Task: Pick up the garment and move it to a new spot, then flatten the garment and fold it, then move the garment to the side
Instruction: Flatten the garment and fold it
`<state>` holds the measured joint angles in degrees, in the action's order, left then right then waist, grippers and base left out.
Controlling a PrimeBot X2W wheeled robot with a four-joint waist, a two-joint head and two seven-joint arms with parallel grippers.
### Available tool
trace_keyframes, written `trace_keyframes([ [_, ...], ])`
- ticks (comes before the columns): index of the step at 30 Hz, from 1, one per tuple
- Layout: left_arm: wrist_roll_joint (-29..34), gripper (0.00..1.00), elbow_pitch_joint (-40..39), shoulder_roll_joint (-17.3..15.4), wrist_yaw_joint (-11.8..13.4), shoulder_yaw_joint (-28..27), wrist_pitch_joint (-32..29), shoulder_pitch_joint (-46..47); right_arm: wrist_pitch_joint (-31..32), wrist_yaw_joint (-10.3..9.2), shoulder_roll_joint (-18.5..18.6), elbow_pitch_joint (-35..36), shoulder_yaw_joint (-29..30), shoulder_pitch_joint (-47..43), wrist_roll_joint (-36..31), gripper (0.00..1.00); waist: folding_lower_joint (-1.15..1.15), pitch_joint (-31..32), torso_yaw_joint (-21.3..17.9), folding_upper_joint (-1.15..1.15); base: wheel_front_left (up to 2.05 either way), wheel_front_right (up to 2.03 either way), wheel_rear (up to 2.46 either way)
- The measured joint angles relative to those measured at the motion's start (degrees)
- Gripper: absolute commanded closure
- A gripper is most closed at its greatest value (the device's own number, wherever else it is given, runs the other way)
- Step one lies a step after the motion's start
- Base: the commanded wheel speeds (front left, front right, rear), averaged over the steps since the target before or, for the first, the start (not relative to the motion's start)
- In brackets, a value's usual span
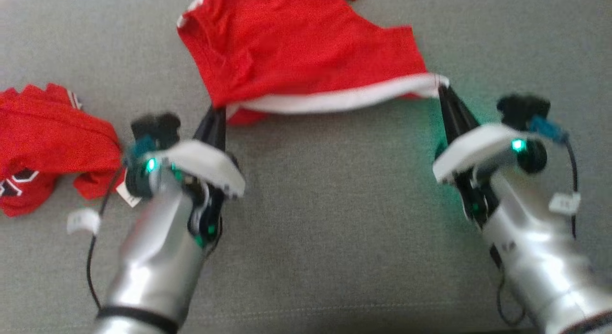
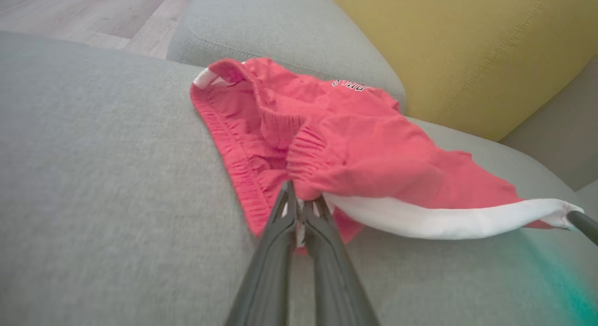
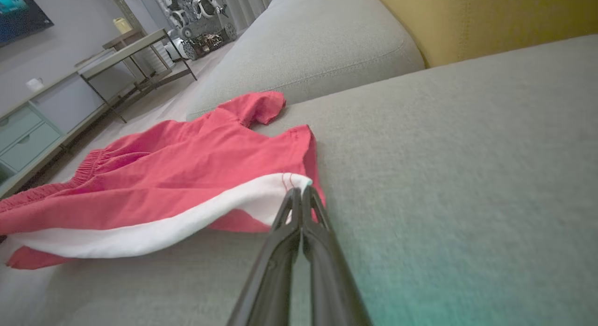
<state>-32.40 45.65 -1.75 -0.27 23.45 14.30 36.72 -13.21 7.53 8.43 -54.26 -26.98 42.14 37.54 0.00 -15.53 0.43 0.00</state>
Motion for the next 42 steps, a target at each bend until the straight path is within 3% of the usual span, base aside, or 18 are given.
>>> trace_keyframes([
  [7,3.65,1.0,-12.12,-2.31,0.9,-0.15,0.0,-14.83,-0.49,0.0,1.86,10.88,3.24,-15.53,0.68,1.0,0.0,4.61,0.16,0.0,0.0,0.0,0.0],
  [13,3.66,1.0,-22.72,-4.63,3.48,-0.09,-0.15,-26.59,2.74,0.0,2.16,22.99,9.6,-28.59,-2.88,1.0,0.0,7.9,0.01,0.0,0.0,0.0,0.0],
  [24,2.5,1.0,-41.42,-8.12,10.1,-0.1,-5.72,-45.08,18.97,0.0,-5.11,51.94,22.26,-55.81,-12.96,1.0,0.0,12.84,-0.44,0.0,0.0,0.0,0.0],
  [33,2.48,1.0,-50.6,-10.81,13.49,-0.11,-10.4,-51.89,25.65,0.0,-6.14,63.84,24.44,-65.59,-14.73,1.0,0.0,15.27,-0.06,0.0,0.0,0.0,0.0],
  [39,2.47,1.0,-52.15,-11.56,13.91,-0.01,-13.21,-51.55,26.35,0.0,-6.19,64.78,25.59,-64.16,-15.02,1.0,0.0,14.7,0.77,0.0,0.0,0.0,0.0],
  [42,2.16,1.0,-51.67,-11.98,13.49,0.12,-15.12,-49.02,26.36,0.0,-6.19,63.43,25.74,-59.18,-16.35,1.0,0.0,13.16,1.13,0.0,0.0,0.0,0.0],
])
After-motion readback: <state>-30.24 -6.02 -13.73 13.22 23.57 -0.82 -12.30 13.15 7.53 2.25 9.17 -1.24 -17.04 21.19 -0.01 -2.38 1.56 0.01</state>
